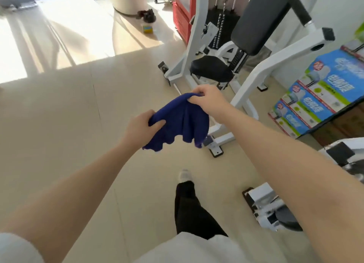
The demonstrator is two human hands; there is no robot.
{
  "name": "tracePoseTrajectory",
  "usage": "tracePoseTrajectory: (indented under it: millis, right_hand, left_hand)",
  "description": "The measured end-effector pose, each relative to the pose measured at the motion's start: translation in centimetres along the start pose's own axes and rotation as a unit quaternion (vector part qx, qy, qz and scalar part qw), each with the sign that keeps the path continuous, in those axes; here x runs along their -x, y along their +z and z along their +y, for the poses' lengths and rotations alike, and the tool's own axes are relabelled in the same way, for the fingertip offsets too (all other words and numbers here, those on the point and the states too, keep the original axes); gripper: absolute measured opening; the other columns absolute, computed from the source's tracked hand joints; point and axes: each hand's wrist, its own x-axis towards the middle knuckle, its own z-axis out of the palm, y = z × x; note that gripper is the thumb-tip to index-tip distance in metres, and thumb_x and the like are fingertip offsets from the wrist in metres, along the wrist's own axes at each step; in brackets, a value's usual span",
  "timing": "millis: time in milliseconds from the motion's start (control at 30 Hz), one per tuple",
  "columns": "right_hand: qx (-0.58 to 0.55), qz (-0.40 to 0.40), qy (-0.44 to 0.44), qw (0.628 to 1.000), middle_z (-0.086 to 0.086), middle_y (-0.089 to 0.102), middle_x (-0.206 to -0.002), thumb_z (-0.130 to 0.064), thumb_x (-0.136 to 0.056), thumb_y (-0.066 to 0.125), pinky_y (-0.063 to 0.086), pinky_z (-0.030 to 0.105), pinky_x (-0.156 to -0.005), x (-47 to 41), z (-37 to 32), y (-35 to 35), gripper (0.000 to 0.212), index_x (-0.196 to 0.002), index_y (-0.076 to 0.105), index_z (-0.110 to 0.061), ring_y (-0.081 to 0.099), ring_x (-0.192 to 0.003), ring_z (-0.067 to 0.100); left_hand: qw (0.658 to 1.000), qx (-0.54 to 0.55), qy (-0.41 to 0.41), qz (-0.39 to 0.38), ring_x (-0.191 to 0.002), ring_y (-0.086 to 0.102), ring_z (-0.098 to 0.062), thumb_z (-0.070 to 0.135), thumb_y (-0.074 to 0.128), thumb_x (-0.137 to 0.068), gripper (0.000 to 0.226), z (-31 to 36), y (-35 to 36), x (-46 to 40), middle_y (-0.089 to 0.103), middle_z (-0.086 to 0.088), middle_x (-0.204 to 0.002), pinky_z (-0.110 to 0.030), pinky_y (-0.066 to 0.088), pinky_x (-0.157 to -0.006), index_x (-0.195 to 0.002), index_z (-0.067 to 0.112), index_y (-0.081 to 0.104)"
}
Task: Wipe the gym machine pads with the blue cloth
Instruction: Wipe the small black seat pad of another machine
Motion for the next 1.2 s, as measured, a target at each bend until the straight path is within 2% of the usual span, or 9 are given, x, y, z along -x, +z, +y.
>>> tracePoseTrajectory:
  millis: [100, 200, 300, 467, 600, 767, 933, 1100, 1200]
  right_hand:
    - [0.011, 0.080, 0.015, 0.997, -0.005, 0.055, -0.082, -0.025, -0.086, 0.062, 0.045, 0.027, -0.069, -9.0, -0.1, -0.6, 0.016, -0.093, 0.053, -0.013, 0.053, -0.079, 0.012]
    - [0.024, 0.078, 0.035, 0.996, -0.002, 0.055, -0.080, -0.029, -0.088, 0.060, 0.047, 0.030, -0.069, -17.4, -1.1, -1.8, 0.019, -0.086, 0.050, -0.013, 0.052, -0.075, 0.012]
    - [0.034, 0.034, 0.059, 0.997, 0.004, 0.056, -0.094, -0.023, -0.093, 0.052, 0.047, 0.035, -0.077, -24.8, -1.9, -3.8, 0.016, -0.103, 0.052, -0.010, 0.056, -0.091, 0.020]
    - [0.007, -0.035, 0.103, 0.994, 0.002, 0.060, -0.095, -0.028, -0.092, 0.053, 0.048, 0.033, -0.079, -34.3, -2.4, -6.2, 0.012, -0.097, 0.053, -0.017, 0.058, -0.095, 0.022]
    - [-0.106, -0.036, 0.150, 0.982, 0.019, 0.065, -0.110, -0.031, -0.091, 0.053, 0.046, 0.049, -0.099, -40.9, -1.8, -9.3, 0.030, -0.107, 0.062, -0.007, 0.060, -0.107, 0.035]
    - [-0.177, 0.115, 0.151, 0.966, 0.002, 0.064, -0.107, -0.019, -0.095, 0.052, 0.052, 0.040, -0.091, -48.7, 2.1, -11.4, 0.014, -0.105, 0.061, -0.021, 0.059, -0.106, 0.024]
    - [-0.188, 0.284, 0.185, 0.922, -0.005, 0.049, -0.126, -0.020, -0.091, 0.059, 0.051, 0.030, -0.087, -56.4, 5.5, -12.6, 0.041, -0.130, 0.045, -0.023, 0.051, -0.113, 0.014]
    - [-0.176, 0.320, 0.184, 0.913, -0.001, 0.050, -0.130, -0.022, -0.082, 0.070, 0.050, 0.030, -0.094, -61.5, 10.7, -12.5, 0.066, -0.137, 0.033, -0.022, 0.053, -0.115, 0.013]
    - [-0.112, 0.322, 0.202, 0.918, -0.003, 0.052, -0.129, -0.013, -0.088, 0.063, 0.051, 0.020, -0.087, -64.0, 15.4, -13.4, 0.060, -0.139, 0.032, -0.022, 0.056, -0.108, 0.006]
  left_hand:
    - [0.991, 0.119, -0.057, -0.003, -0.079, 0.056, -0.027, 0.029, 0.045, -0.094, 0.023, 0.4, 0.2, -9.1, 0.062, -0.006, -0.085, -0.033, 0.046, -0.063, -0.097, 0.009, 0.054]
    - [0.960, 0.232, -0.136, -0.077, -0.089, 0.061, -0.028, 0.030, 0.039, -0.098, 0.028, 1.6, -0.1, -18.3, 0.062, -0.010, -0.107, -0.041, 0.054, -0.070, -0.117, 0.012, 0.050]
    - [0.906, 0.367, -0.195, -0.082, -0.092, 0.062, -0.028, 0.024, 0.035, -0.100, 0.027, 3.9, -0.6, -26.8, 0.059, -0.009, -0.115, -0.037, 0.053, -0.064, -0.124, 0.017, 0.046]
    - [0.794, 0.540, -0.262, -0.098, -0.103, 0.060, -0.033, 0.026, 0.036, -0.100, 0.034, 7.8, -1.5, -39.1, 0.057, -0.011, -0.124, -0.043, 0.052, -0.066, -0.129, 0.012, 0.045]
    - [0.792, 0.532, -0.232, -0.191, -0.104, 0.063, -0.027, 0.046, 0.049, -0.091, 0.048, 9.3, -1.2, -49.0, 0.061, -0.008, -0.123, -0.040, 0.055, -0.071, -0.129, 0.016, 0.050]
    - [0.815, 0.480, -0.163, -0.282, -0.101, 0.061, -0.026, 0.013, 0.050, -0.094, 0.042, 11.1, 2.0, -60.8, 0.055, -0.013, -0.130, -0.033, 0.058, -0.064, -0.135, 0.014, 0.043]
    - [0.832, 0.410, -0.182, -0.326, -0.105, 0.059, -0.026, 0.004, 0.040, -0.095, 0.041, 12.5, 6.0, -71.5, 0.057, -0.015, -0.123, -0.040, 0.055, -0.083, -0.136, 0.011, 0.042]
    - [0.767, 0.415, -0.157, -0.464, -0.093, 0.065, -0.022, 0.010, 0.035, -0.099, 0.028, 13.2, 11.2, -77.7, 0.066, -0.012, -0.107, -0.033, 0.056, -0.078, -0.120, 0.009, 0.053]
    - [0.764, 0.391, -0.161, -0.488, -0.083, 0.067, -0.018, 0.008, 0.037, -0.098, 0.023, 12.7, 15.7, -80.6, 0.069, -0.007, -0.095, -0.033, 0.056, -0.079, -0.111, 0.012, 0.056]
